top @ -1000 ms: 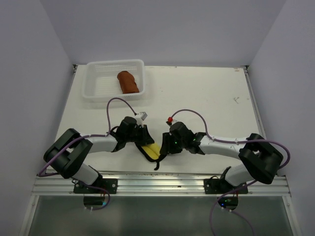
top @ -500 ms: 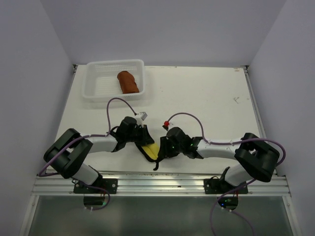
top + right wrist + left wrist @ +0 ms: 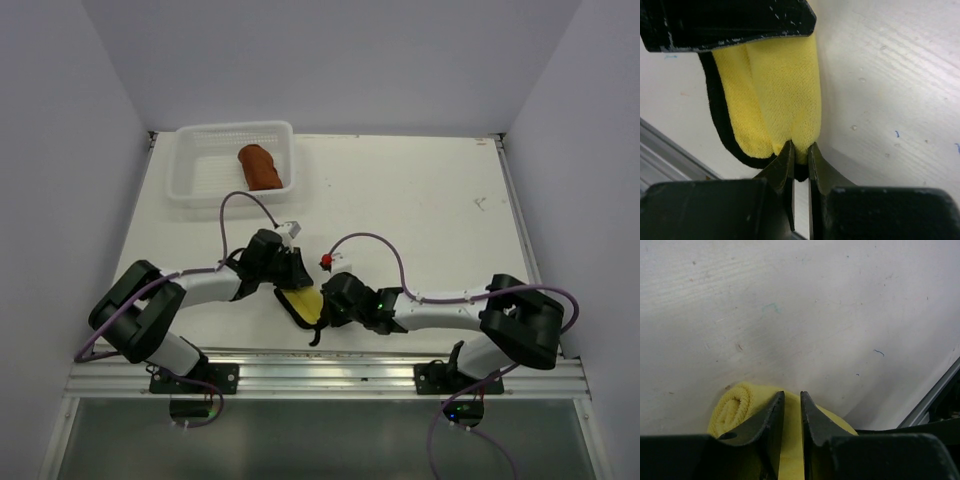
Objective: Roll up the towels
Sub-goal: Roll the towel
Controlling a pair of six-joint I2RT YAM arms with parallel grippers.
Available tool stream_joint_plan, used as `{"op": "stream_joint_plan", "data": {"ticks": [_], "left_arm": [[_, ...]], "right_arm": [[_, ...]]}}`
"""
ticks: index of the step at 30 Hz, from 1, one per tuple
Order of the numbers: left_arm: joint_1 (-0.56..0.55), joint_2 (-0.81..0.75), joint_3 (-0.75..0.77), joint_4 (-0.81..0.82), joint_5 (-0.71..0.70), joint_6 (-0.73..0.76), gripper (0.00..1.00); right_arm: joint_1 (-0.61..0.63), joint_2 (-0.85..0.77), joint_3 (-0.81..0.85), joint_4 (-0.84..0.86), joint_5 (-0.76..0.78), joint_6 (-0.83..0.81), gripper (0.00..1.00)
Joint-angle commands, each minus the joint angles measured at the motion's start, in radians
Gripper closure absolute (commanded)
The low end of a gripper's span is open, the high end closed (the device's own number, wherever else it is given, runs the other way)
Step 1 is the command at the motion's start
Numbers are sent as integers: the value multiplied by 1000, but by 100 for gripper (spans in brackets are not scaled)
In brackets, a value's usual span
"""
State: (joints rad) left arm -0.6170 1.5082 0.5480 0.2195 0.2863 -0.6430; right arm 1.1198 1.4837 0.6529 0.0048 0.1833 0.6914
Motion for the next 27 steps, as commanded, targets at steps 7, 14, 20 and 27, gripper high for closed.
{"op": "stream_joint_plan", "data": {"ticks": [7,14,20,27], "left_arm": [[78,12,231,-201,-107,77,69],[102,30,349,-264,-76,97,68],[102,12,320,-250,-44,77,69],[100,-55,231,-236,-21,55,69]], "right_arm": [[103,-10,42,-146,415,-65,100],[230,107,160,-265,649,-79,100],[345,283,338,-495,823,-43,100],[454,441,503,-653,904,-58,100]]}}
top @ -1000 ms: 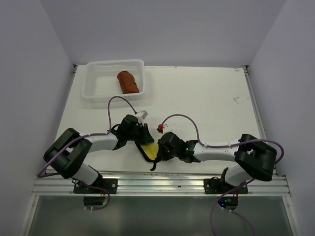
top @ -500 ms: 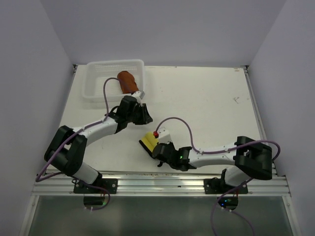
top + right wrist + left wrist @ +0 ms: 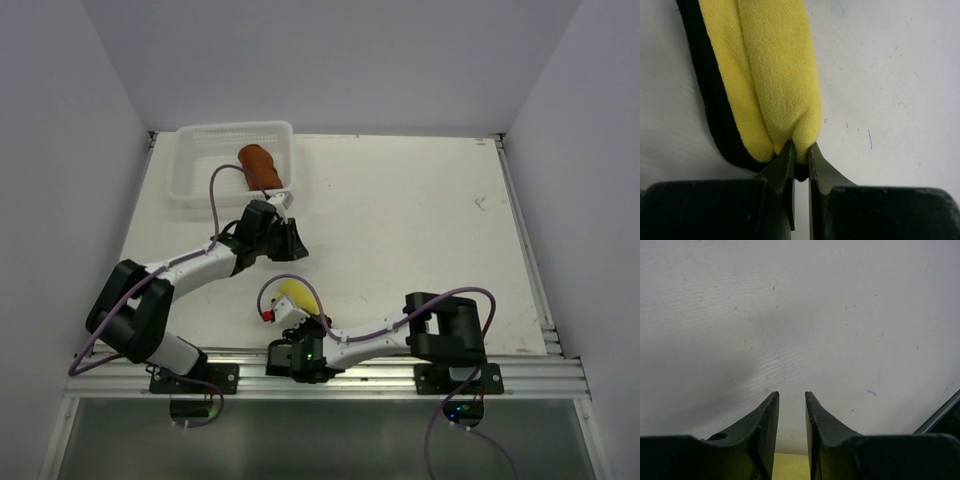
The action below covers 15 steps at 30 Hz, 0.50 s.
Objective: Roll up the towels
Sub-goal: Roll the towel
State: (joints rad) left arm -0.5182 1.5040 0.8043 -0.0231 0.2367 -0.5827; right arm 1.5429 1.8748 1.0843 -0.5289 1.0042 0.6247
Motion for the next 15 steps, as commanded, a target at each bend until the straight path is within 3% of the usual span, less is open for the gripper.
{"op": "stream_joint_plan", "data": {"ticks": [1,15], "left_arm": [[1,-59,-40,0,29,-5,69],[1,-229,-120,-80,58,-39,69]], "right_arm": [[39,64,87,-137,92,6,100],[106,239,212,-203,120,-52,100]]}}
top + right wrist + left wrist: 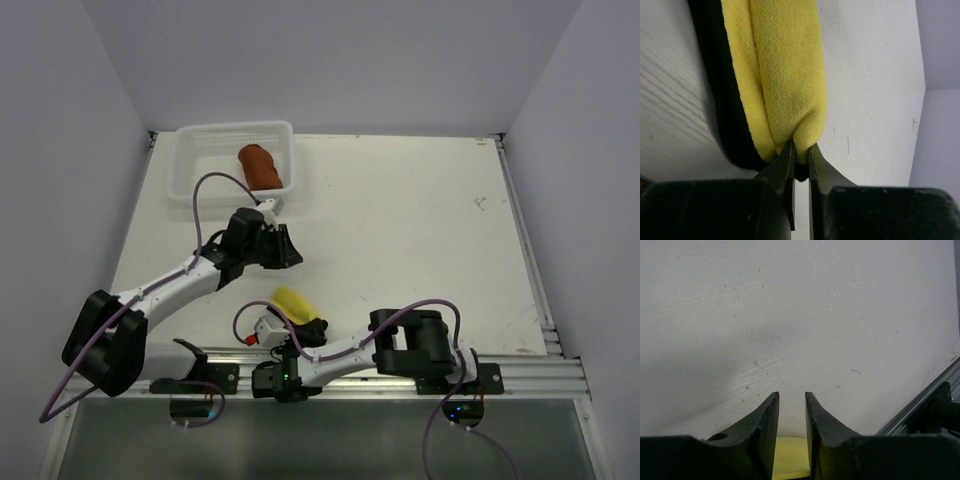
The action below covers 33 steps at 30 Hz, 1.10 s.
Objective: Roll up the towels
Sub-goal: Roll the towel
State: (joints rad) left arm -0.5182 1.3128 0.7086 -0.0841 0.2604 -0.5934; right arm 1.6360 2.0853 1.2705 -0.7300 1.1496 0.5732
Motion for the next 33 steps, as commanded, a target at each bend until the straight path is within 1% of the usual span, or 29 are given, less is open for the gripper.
{"op": "stream_joint_plan", "data": {"ticks": [1,4,10,17,20,21,23,25,27,28,29,31,33], "left_arm": [[0,-50,-49,-14,43,-35,69],[0,-73,-121,1,86,-68,69],[-2,-90,-242,20,112,-97,71],[-5,-58,-323,58,77,-108,71],[-5,-24,-351,67,45,-112,73],[-5,-18,-363,105,37,-114,74],[-5,-1,-373,127,17,-118,74],[-5,20,-383,141,5,-121,74],[-5,32,-389,150,3,-121,75],[-5,42,-388,155,0,-123,75],[-5,45,-388,156,-6,-125,75],[-5,48,-390,161,-10,-125,76],[-5,49,-388,161,-23,-123,76]], "right_arm": [[12,30,24,4,-30,-10,100],[12,25,20,11,-34,-10,100],[12,13,-3,44,-42,-19,100],[12,-8,-17,75,-50,-10,100],[10,-77,-51,104,-48,-1,100],[8,-102,-77,127,-56,4,100],[5,-194,-115,168,-73,5,100],[2,-281,-166,222,-96,14,95],[-5,-333,-213,279,-106,13,90],[-8,-355,-227,293,-110,13,82],[-11,-393,-238,306,-114,11,77],[-15,-422,-257,339,-128,-1,63],[-21,-471,-267,351,-157,-3,59]]}}
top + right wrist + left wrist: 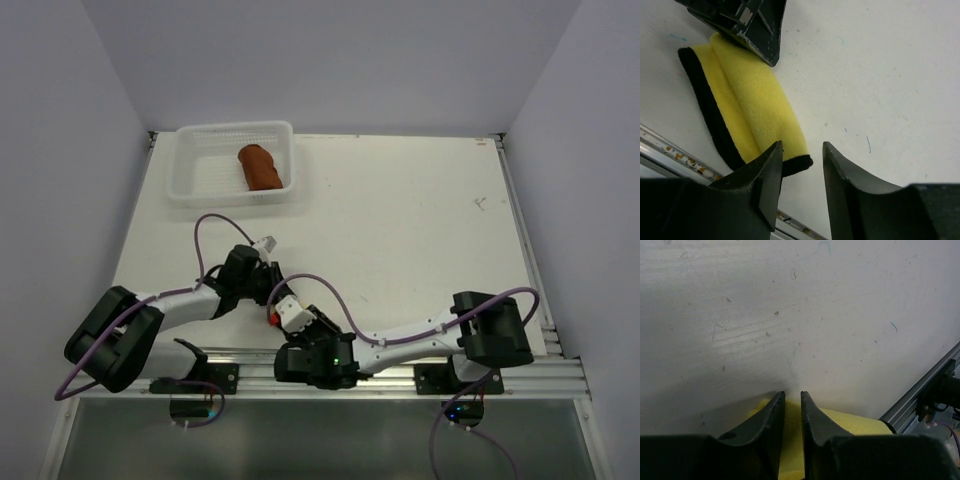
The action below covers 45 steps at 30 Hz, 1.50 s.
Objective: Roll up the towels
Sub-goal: Roll the towel
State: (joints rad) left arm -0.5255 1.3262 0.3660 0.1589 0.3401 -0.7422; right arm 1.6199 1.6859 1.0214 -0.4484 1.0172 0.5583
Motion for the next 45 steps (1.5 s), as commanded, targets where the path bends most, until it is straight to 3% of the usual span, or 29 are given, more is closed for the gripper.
{"op": "stream_joint_plan", "data": {"ticks": [1,9,12,13,17,23,35,45], "left_arm": [[2,34,-45,-85,-110,26,76],[2,36,-56,-79,-121,23,77],[1,22,-61,-84,-138,24,77],[2,16,-64,-84,-145,24,77],[2,7,-71,-76,-148,23,77],[2,8,-81,-61,-151,21,78],[2,1,-79,-65,-153,27,78],[2,2,-24,-93,-165,56,77]], "right_arm": [[-8,-93,-27,83,-43,0,57],[-96,-195,-112,163,-221,-8,54],[-213,-288,-178,292,-452,-12,55],[-245,-313,-184,315,-594,-27,54],[-408,-293,-153,318,-831,-44,50],[-515,-155,-132,353,-1051,-60,46],[-523,-68,-178,468,-1155,-20,48],[-523,-49,-222,464,-1089,-55,84]]}}
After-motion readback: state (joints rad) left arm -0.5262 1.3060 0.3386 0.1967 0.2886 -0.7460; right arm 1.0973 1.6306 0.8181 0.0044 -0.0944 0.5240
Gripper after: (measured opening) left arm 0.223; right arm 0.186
